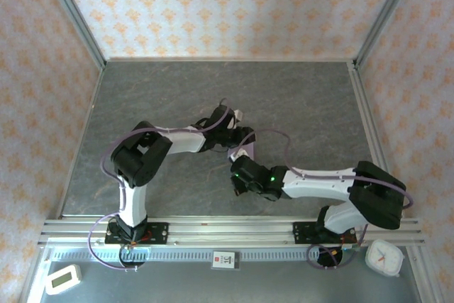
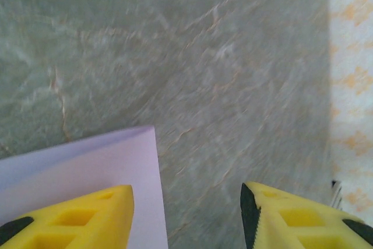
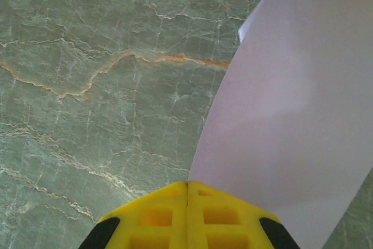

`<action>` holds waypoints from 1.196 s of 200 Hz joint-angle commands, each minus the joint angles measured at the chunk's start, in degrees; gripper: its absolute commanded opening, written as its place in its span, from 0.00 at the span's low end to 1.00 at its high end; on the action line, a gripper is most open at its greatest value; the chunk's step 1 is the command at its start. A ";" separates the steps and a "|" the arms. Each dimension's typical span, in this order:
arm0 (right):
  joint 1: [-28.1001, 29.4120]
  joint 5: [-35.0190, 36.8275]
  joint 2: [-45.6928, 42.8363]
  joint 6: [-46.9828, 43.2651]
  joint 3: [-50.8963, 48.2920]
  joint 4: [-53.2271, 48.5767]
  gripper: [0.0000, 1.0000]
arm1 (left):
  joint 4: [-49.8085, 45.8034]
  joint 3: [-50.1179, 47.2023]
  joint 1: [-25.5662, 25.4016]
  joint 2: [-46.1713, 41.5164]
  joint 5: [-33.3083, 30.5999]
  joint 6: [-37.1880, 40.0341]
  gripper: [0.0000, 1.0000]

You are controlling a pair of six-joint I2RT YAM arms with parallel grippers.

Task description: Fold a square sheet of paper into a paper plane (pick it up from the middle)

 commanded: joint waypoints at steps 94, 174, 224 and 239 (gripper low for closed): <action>-7.34 -2.22 3.77 -7.36 5.46 -4.28 0.00 | -6.13 1.41 0.02 3.64 -0.38 6.25 0.46; -9.70 0.76 6.95 -9.58 7.35 -6.32 0.00 | -4.99 -2.08 0.28 3.02 -2.97 3.52 0.42; -10.29 1.87 9.33 -10.23 8.46 -6.66 0.00 | -3.51 -4.15 0.34 2.56 -3.50 1.68 0.40; -10.38 2.08 9.81 -10.23 8.86 -6.48 0.00 | -2.94 -4.76 0.24 2.34 -3.61 1.33 0.40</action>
